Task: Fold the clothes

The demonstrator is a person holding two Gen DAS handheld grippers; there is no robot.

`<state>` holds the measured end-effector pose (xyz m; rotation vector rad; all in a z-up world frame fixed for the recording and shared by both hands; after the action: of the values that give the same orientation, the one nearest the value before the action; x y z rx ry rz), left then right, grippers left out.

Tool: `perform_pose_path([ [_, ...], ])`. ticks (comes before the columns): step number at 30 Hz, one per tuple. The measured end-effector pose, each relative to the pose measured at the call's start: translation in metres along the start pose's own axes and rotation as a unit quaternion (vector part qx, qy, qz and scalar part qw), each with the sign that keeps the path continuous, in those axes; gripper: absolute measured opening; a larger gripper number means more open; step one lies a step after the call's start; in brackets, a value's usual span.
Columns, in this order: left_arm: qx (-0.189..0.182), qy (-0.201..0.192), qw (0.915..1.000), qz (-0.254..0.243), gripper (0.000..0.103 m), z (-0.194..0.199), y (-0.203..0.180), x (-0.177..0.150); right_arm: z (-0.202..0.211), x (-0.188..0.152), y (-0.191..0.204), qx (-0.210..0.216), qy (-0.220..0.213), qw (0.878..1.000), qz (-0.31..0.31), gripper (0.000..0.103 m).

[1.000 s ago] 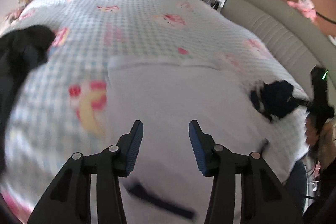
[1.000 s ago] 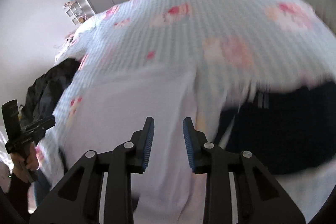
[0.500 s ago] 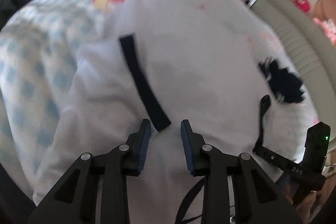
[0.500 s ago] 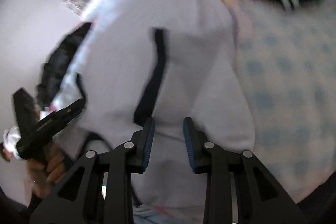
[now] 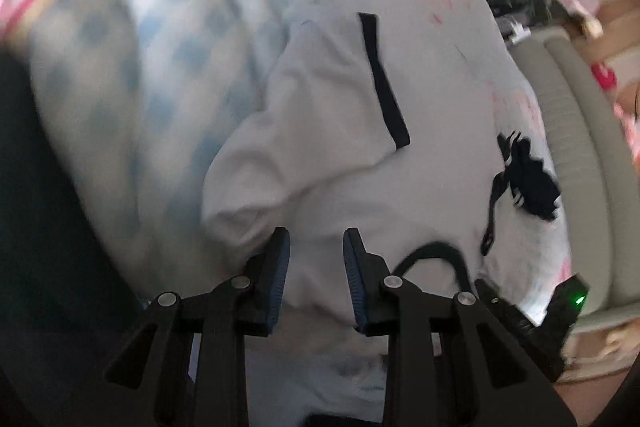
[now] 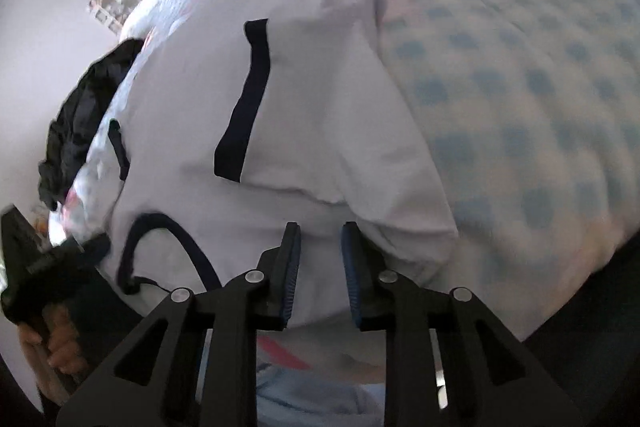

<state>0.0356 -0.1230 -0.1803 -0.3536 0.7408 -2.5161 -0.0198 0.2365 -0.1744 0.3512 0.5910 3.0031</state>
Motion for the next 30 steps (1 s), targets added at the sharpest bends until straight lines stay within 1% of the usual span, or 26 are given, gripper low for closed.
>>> perform_pose_path([
  [2, -0.001, -0.033, 0.9991, 0.026, 0.030, 0.017, 0.005, -0.003, 0.009, 0.000, 0.004, -0.006, -0.010, 1.000, 0.000, 0.024],
  [3, 0.014, -0.054, 0.9981, 0.028, 0.030, 0.025, 0.006, -0.003, 0.013, 0.000, 0.009, -0.003, -0.019, 1.000, 0.007, 0.029],
  [4, 0.033, -0.075, 0.9963, 0.026, 0.030, 0.034, 0.005, -0.004, 0.017, 0.000, 0.013, 0.000, -0.027, 1.000, 0.015, 0.029],
  [6, 0.060, -0.090, 0.9932, 0.045, 0.030, 0.044, 0.013, 0.000, 0.025, -0.001, 0.013, -0.008, -0.043, 0.999, 0.018, 0.029],
  [7, 0.058, -0.081, 0.9932, 0.061, 0.032, 0.044, 0.019, 0.003, 0.029, -0.002, 0.012, -0.014, -0.051, 0.998, 0.019, 0.029],
  [8, 0.042, -0.065, 0.9940, 0.078, 0.032, 0.043, 0.025, 0.006, 0.030, -0.001, 0.007, -0.029, -0.052, 0.998, 0.012, 0.029],
  [10, 0.005, -0.059, 0.9918, 0.113, 0.033, 0.044, 0.032, 0.013, 0.031, 0.001, -0.001, -0.059, -0.044, 0.997, -0.009, 0.029],
  [11, 0.004, -0.062, 0.9913, 0.116, 0.034, 0.046, 0.032, 0.014, 0.031, 0.002, -0.006, -0.054, -0.037, 0.998, -0.021, 0.029],
  [12, 0.006, -0.065, 0.9911, 0.115, 0.039, 0.049, 0.031, 0.015, 0.033, 0.003, -0.012, -0.039, -0.036, 0.998, -0.032, 0.029],
  [13, 0.011, -0.061, 0.9917, 0.113, 0.042, 0.048, 0.027, 0.014, 0.037, 0.003, -0.015, -0.032, -0.040, 0.998, -0.038, 0.029],
  [14, 0.017, -0.054, 0.9923, 0.110, 0.042, 0.046, 0.024, 0.012, 0.040, 0.002, -0.016, -0.031, -0.045, 0.998, -0.038, 0.030],
  [16, 0.008, -0.031, 0.9943, 0.102, 0.042, 0.039, 0.018, 0.003, 0.045, -0.001, -0.017, -0.034, -0.051, 0.997, -0.036, 0.033],
  [17, -0.001, -0.021, 0.9952, 0.095, 0.042, 0.034, 0.014, -0.002, 0.046, -0.004, -0.018, -0.034, -0.050, 0.998, -0.036, 0.033],
  [18, -0.033, 0.000, 0.9954, 0.090, 0.042, 0.026, 0.012, -0.007, 0.046, -0.003, -0.014, -0.033, -0.047, 0.998, -0.039, 0.035],
  [19, -0.071, 0.024, 0.9936, 0.084, 0.042, 0.017, 0.011, -0.012, 0.045, 0.000, -0.009, -0.032, -0.045, 0.998, -0.042, 0.036],
  [20, -0.109, 0.048, 0.9898, 0.078, 0.042, 0.009, 0.009, -0.017, 0.043, 0.000, -0.006, -0.026, -0.039, 0.998, -0.042, 0.037],
  [21, -0.147, 0.072, 0.9840, 0.072, 0.043, 0.000, 0.008, -0.023, 0.040, -0.001, -0.004, -0.018, -0.031, 0.999, -0.041, 0.039],
  [22, -0.175, 0.096, 0.9772, 0.073, 0.043, -0.010, 0.006, -0.026, 0.038, -0.002, -0.003, -0.010, -0.022, 0.999, -0.040, 0.040],
  [23, -0.173, 0.105, 0.9764, 0.076, 0.043, -0.016, 0.005, -0.028, 0.033, -0.003, -0.001, 0.006, -0.009, 0.999, -0.038, 0.041],
  [25, -0.108, 0.084, 0.9889, 0.059, 0.042, -0.017, 0.002, -0.031, 0.021, -0.004, 0.003, 0.046, 0.024, 0.998, -0.035, 0.041],
  [26, -0.080, 0.072, 0.9926, 0.057, 0.042, -0.015, 0.002, -0.031, 0.018, -0.003, 0.005, 0.051, 0.028, 0.998, -0.032, 0.041],
  [27, -0.069, 0.066, 0.9935, 0.063, 0.042, -0.013, 0.005, -0.032, 0.017, -0.002, 0.007, 0.049, 0.026, 0.998, -0.028, 0.041],
  [28, -0.068, 0.070, 0.9926, 0.072, 0.042, -0.012, 0.008, -0.031, 0.015, -0.001, 0.009, 0.046, 0.024, 0.998, -0.024, 0.041],
  [30, -0.064, 0.099, 0.9901, 0.076, 0.044, -0.011, 0.012, -0.029, 0.014, 0.001, 0.010, 0.042, 0.022, 0.999, -0.023, 0.040],
])
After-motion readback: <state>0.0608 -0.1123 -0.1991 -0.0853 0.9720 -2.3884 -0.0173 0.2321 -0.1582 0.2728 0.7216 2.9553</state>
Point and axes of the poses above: each gripper's, at about its wrist camera, not at the fingertips, and z roughly against the way its jaws point, y to its left, x to its top, the point moved 1 cm from there along -z, roughly the way its jaws point, and after that the axes turned 9 degrees about y, right-handed, at the moved point
